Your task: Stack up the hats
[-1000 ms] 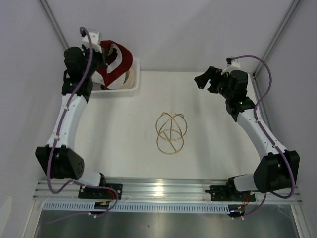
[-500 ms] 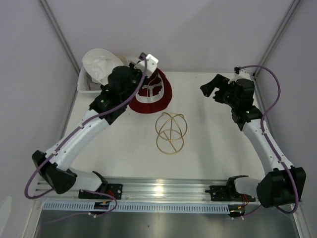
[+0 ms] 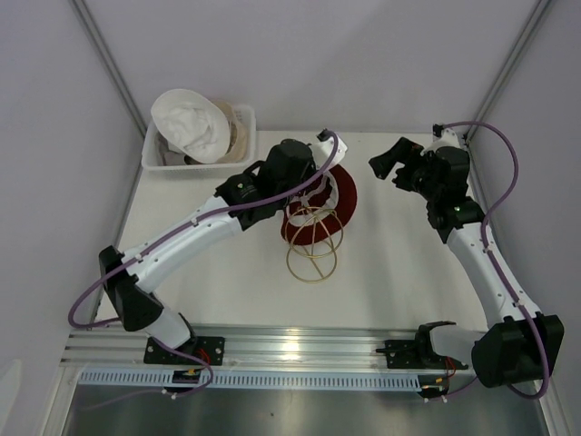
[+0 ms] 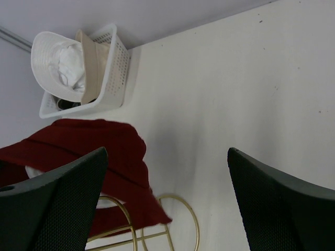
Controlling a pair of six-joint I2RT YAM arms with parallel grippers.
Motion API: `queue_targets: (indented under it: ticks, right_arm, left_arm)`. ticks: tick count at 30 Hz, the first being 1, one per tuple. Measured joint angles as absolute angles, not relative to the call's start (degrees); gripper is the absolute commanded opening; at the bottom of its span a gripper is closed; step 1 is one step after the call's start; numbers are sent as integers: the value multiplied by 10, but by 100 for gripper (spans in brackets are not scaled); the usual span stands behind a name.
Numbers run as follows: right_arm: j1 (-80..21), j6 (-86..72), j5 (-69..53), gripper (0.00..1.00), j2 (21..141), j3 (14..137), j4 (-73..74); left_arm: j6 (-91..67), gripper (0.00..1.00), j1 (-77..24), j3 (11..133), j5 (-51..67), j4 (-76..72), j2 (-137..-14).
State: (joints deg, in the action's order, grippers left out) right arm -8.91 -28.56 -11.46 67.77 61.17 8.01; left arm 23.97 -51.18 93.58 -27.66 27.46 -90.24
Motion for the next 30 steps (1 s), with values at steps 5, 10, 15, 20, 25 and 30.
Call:
queue_targets:
  ticks: [5,10,15,20,25,30]
  right_arm:
    - [-89,-287,-114,99,687,611,90]
    - [-89,-289,-114,99,688,609,96]
    - [-89,-290,-110,99,685,589,94]
    - [-89,-289,-91,99,683,562,96]
    - [-89,-295,-77,99,679,517,79]
    - [-88,-315,-74,99,675,482,78]
  left_arm:
    - [228,1,-545,936,-255,334,-855]
    - [225,1,-597,943,-242,366,-814]
    - [218,1,-617,947,-240,395,-808]
    - [194,1,-652,944,-241,417,-808]
    - [156,1,-676,913,-241,416,-787]
    - [131,1,-716,892,-238,416,-765]
